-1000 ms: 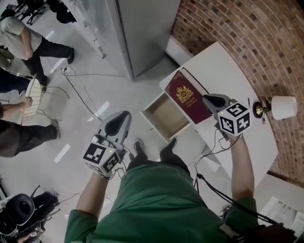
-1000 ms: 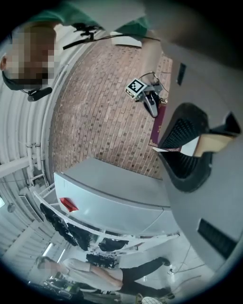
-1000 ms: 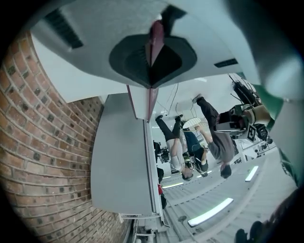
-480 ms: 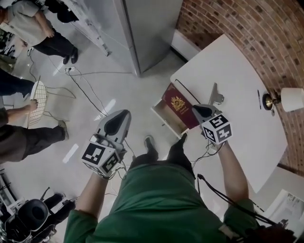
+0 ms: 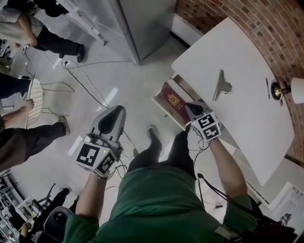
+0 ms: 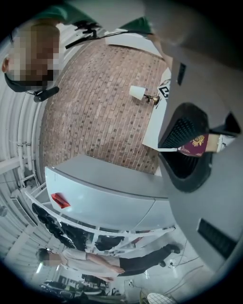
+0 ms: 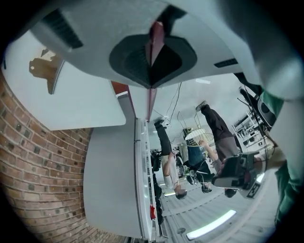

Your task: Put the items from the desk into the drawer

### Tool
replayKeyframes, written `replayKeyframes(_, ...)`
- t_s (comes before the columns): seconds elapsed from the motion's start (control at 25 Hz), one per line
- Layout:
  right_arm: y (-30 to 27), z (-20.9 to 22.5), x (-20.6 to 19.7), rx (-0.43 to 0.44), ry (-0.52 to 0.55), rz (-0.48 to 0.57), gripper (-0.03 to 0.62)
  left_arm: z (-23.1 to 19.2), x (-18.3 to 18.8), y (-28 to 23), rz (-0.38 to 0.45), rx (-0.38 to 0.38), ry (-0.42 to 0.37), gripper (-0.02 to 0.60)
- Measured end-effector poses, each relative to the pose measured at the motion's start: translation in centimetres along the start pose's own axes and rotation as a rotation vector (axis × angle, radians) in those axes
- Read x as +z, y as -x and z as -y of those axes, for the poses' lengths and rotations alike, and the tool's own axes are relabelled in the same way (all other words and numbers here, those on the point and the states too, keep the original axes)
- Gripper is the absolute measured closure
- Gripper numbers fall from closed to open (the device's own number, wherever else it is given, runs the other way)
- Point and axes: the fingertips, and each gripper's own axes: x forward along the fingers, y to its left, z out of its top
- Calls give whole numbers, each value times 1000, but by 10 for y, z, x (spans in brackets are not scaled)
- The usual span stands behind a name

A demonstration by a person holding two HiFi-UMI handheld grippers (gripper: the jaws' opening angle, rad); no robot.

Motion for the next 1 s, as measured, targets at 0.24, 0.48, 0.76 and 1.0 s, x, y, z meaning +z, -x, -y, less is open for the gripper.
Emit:
replayKeyframes(0.24,-34,5,-42,-29,-9,-1,586,-4,-26,-16,-40,13,11,565)
replayKeyframes(0.48,-66,8,-76,-17,-3,-1,587,7,-52,-32,-87,-6,18,565)
replayKeyframes(0.76,-103,13,-105,24,-5,9,586,24,-90,-51,-126,-38,52,565)
replayKeyframes(1.0,-127,27,-124,2,-11,-27,585,25,-98,-56,-123,-35,67,565)
